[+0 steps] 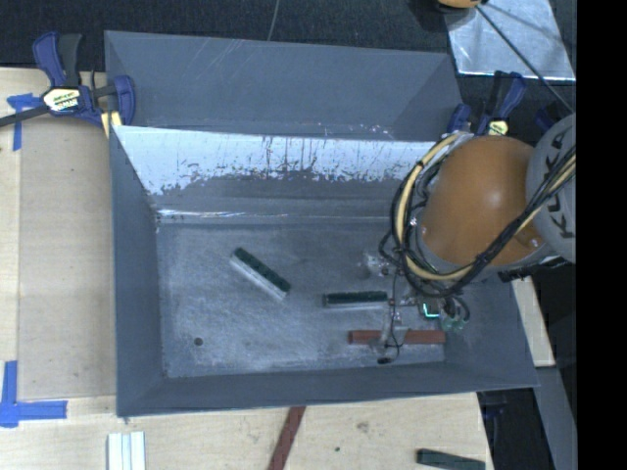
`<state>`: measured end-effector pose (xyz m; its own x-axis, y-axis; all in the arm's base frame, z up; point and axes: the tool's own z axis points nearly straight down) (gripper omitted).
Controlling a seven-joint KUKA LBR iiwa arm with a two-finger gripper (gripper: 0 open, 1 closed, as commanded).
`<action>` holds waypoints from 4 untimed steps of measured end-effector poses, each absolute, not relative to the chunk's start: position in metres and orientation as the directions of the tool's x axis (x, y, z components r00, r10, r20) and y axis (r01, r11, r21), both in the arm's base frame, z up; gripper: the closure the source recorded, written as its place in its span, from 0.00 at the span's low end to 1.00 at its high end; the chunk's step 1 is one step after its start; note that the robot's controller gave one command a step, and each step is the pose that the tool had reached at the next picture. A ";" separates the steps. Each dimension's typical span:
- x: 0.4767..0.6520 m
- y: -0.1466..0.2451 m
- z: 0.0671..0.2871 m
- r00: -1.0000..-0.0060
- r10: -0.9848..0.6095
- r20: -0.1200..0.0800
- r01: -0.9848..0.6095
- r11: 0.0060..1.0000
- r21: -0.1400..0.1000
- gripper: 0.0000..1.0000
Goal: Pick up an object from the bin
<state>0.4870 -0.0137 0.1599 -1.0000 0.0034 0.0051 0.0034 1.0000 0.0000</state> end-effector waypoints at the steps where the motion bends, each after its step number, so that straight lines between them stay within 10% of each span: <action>1: 0.489 -0.014 0.163 -1.000 0.003 -0.003 0.003 1.000 0.000 0.00; 2: 0.527 -0.031 0.071 -0.999 -0.039 -0.003 -0.039 0.999 0.000 1.00; 3: 0.527 -0.031 0.071 -0.999 -0.040 -0.003 -0.040 0.999 0.000 1.00; 4: 0.521 -0.065 0.243 -0.998 -0.060 -0.012 -0.060 0.998 -0.003 1.00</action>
Offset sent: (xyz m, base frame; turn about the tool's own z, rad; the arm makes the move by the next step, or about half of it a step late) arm 0.0389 -0.0173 -0.0899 -0.0439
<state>0.5205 -0.0645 0.2427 -0.9982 -0.0597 -0.0116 -0.0597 0.9982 -0.0027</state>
